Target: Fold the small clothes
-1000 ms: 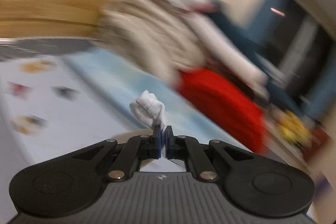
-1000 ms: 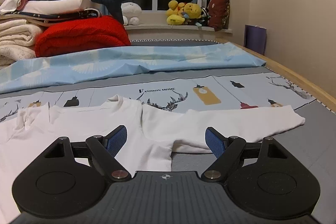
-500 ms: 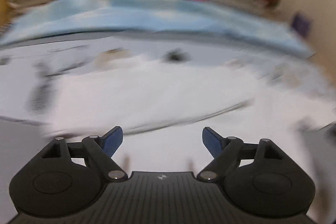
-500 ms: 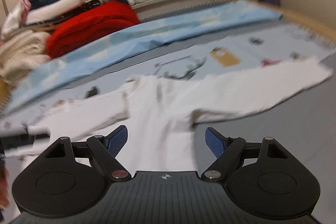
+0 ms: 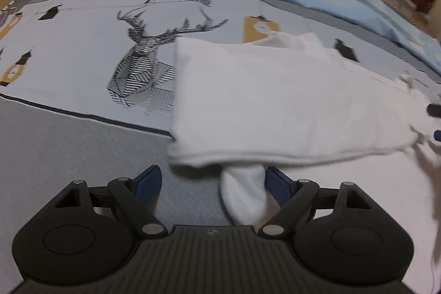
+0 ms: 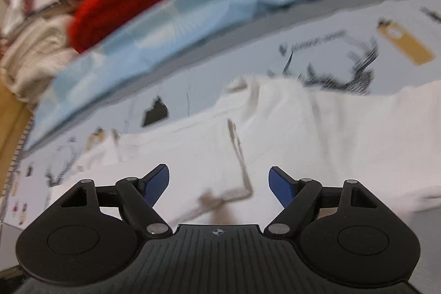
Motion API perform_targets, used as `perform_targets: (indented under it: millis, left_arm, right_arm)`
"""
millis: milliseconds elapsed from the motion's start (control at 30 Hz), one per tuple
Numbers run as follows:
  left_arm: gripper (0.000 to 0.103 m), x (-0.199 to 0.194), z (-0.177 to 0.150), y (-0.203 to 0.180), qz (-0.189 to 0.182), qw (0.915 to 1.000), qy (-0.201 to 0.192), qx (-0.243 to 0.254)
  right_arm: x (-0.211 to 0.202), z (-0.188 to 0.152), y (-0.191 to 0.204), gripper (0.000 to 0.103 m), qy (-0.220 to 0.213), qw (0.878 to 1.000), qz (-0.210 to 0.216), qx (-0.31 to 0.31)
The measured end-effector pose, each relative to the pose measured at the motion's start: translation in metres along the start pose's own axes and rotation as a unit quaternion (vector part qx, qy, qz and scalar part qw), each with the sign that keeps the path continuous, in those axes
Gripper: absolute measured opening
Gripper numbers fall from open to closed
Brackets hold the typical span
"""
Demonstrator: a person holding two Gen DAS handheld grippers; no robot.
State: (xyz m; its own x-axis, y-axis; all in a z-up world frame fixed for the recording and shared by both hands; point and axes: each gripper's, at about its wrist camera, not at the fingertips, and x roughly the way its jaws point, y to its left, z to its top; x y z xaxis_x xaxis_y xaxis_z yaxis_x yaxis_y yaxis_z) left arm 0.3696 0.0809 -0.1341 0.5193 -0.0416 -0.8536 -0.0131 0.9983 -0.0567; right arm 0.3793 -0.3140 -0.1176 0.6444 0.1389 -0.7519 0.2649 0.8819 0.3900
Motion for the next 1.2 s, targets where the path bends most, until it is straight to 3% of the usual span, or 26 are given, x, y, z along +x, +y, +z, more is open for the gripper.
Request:
perform_targets:
  millis: [33,100,133,200,267,400,500,600,667,700,900,1100,1200]
  left_arm:
    - [0.086,-0.002,0.003,-0.002,0.006,1.0000,-0.002,-0.001]
    - [0.084,-0.002,0.004,-0.001,0.023,0.9997,-0.003,0.001]
    - [0.084,0.000,0.005,0.001,0.030,0.9996,0.000,0.001]
    - [0.083,0.001,0.005,0.005,0.027,0.9996,0.002,0.001]
    - [0.082,0.000,0.005,0.006,0.025,0.9997,0.002,0.003]
    - [0.081,-0.002,0.006,0.012,0.016,0.9998,0.003,-0.011]
    - [0.081,-0.002,0.005,0.013,0.030,0.9995,0.002,-0.011]
    - [0.082,-0.002,0.004,0.014,0.030,0.9995,-0.001,-0.013]
    - [0.082,-0.003,0.004,0.013,0.031,0.9994,-0.005,-0.012]
    - [0.082,-0.004,0.005,0.013,0.031,0.9994,-0.008,-0.012]
    - [0.083,-0.011,0.008,0.022,0.043,0.9979,-0.014,-0.047]
    - [0.082,-0.012,0.004,0.014,0.062,0.9978,-0.020,-0.011]
    - [0.083,-0.014,0.003,0.015,0.060,0.9980,-0.019,-0.004]
  right_arm:
    - [0.014,0.001,0.004,0.070,0.010,1.000,-0.014,0.004]
    - [0.033,-0.002,0.016,0.024,0.020,0.999,-0.040,-0.016]
    - [0.038,-0.004,0.024,0.014,0.018,0.997,-0.069,-0.043]
    - [0.038,-0.007,0.038,0.007,0.015,0.992,-0.090,-0.087]
    - [0.022,-0.003,0.050,0.007,-0.002,0.991,-0.084,-0.104]
    - [-0.038,0.011,0.048,0.006,-0.064,0.993,-0.023,-0.092]
    - [-0.058,0.012,0.013,0.006,-0.086,0.992,-0.045,-0.076]
    - [-0.033,0.002,-0.036,0.006,-0.047,0.993,-0.102,-0.037]
    - [-0.009,-0.009,-0.060,0.006,-0.015,0.995,-0.093,-0.023]
    - [-0.007,-0.016,-0.068,0.007,-0.027,0.996,-0.081,-0.012]
    - [-0.011,-0.025,-0.068,0.008,-0.048,0.996,-0.065,-0.032]
    - [-0.012,-0.023,-0.063,0.008,-0.046,0.995,-0.071,-0.058]
    - [-0.014,-0.024,-0.058,0.021,-0.039,0.993,-0.077,-0.076]
